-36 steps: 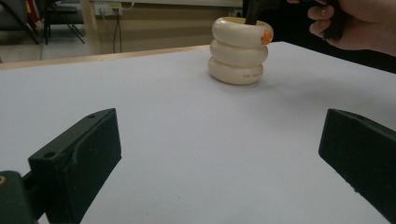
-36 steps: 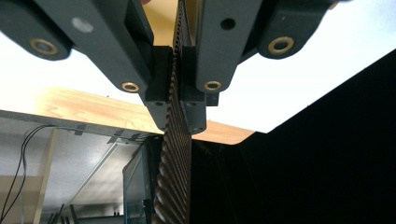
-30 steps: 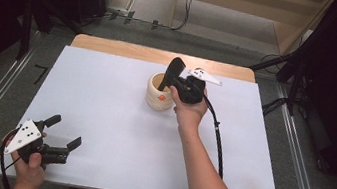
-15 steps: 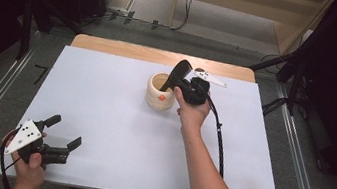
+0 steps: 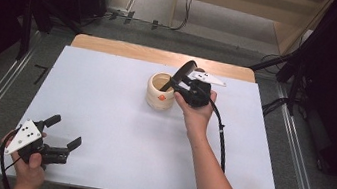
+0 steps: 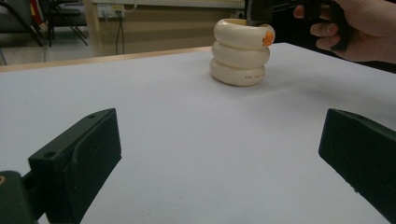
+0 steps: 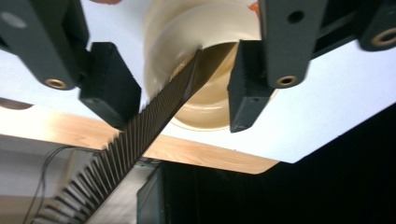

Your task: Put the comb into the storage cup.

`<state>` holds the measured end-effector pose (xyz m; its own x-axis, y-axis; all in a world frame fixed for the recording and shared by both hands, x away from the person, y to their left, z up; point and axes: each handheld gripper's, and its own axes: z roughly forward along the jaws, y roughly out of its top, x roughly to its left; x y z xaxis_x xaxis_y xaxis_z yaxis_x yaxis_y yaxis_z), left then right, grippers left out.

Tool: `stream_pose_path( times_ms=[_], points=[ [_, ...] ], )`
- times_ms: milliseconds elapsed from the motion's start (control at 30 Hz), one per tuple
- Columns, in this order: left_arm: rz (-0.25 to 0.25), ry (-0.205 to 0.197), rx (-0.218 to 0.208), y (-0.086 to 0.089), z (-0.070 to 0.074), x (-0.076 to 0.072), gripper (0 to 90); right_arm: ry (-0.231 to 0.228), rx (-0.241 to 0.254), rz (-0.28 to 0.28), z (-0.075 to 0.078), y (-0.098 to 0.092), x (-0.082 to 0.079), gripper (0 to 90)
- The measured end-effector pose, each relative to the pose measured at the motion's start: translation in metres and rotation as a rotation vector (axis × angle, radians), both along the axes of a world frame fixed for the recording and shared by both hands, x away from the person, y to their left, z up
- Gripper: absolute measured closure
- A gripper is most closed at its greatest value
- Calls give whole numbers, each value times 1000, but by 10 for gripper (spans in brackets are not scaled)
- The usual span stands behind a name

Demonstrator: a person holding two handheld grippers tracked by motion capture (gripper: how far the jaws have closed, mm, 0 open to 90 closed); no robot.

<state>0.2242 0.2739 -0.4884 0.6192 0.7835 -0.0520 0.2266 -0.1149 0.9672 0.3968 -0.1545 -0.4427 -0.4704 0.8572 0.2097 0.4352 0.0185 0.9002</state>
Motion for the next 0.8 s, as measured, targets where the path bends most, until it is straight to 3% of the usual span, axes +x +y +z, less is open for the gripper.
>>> stream_pose_path(
  times_ms=[267, 333, 400, 567, 800],
  points=[
    [-4, -1, 1, 0, 0, 0, 0, -13, 8, -19, 6, -8, -8, 132],
    [-4, -1, 2, 0, 0, 0, 0, -22, 19, -16, 8, -11, -10, 103],
    [-4, -2, 2, 0, 0, 0, 0, -33, 6, 10, 9, -12, -12, 19],
    [-4, -2, 2, -1, 0, 0, 0, -57, -1, 46, 12, -13, -19, 0],
    [-5, -3, 1, 0, 0, 0, 0, -67, 5, 45, 14, -20, -26, 0]
  ],
)
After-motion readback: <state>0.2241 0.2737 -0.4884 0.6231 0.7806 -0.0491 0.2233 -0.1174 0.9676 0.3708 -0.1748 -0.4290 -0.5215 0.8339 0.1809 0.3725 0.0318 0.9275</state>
